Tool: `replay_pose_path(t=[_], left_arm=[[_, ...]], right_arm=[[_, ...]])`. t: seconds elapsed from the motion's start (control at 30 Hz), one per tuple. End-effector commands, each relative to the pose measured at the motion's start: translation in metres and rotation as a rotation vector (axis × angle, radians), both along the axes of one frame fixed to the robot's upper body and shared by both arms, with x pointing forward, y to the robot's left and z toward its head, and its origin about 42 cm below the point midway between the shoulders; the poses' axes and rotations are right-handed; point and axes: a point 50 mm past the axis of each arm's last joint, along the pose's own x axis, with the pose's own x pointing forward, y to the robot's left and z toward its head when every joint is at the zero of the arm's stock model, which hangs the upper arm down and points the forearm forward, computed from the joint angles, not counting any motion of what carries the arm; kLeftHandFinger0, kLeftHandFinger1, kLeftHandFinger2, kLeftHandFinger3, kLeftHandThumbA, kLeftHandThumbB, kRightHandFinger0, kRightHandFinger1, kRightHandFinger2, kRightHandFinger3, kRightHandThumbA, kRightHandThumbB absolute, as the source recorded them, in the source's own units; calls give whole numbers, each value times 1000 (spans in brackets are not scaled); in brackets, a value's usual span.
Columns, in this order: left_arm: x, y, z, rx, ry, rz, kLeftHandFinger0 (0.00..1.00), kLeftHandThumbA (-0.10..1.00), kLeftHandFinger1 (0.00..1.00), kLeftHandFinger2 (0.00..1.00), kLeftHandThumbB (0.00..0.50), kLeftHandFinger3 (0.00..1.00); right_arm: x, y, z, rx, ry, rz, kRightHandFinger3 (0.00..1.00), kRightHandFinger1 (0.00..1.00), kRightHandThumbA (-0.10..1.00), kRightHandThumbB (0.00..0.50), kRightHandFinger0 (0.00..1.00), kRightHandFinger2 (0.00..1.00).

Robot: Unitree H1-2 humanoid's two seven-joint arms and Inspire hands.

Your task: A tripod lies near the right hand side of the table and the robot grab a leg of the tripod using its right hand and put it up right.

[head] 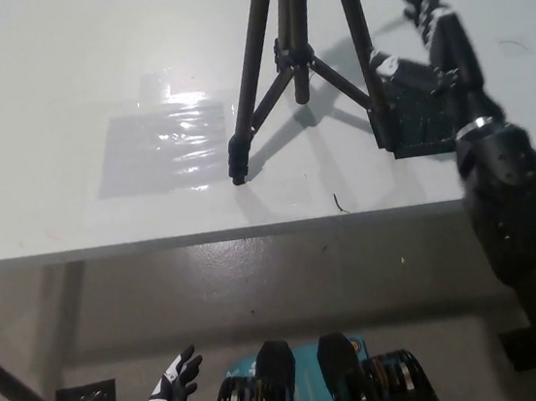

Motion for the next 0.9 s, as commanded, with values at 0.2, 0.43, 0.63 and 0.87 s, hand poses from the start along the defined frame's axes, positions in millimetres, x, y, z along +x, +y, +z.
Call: replay_pose_path(t=[0.2,0.43,0.63,0.87], left_arm=[[-9,5,-3,27,-14,-15,1000,1000,1000,1000,440,1000],[-2,8,2,7,-30,-14,1000,1000,1000,1000,415,1000],[-1,7,2,-3,-52,-14,1000,1000,1000,1000,402,1000],[-1,8,0,-24,-68,-18,1000,1000,1000,1000,398,1000]], right_arm=[[-171,-45,205,-82,-763,162,1000,1000,935,500,1000,1000],[-267,-29,135,-21,-871,161,1000,1000,944,500,1000,1000],[-345,2,53,1,-737,191,1000,1000,1000,484,1000,1000],[-333,9,-48,-29,-345,172,1000,1000,1000,409,1000,1000]])
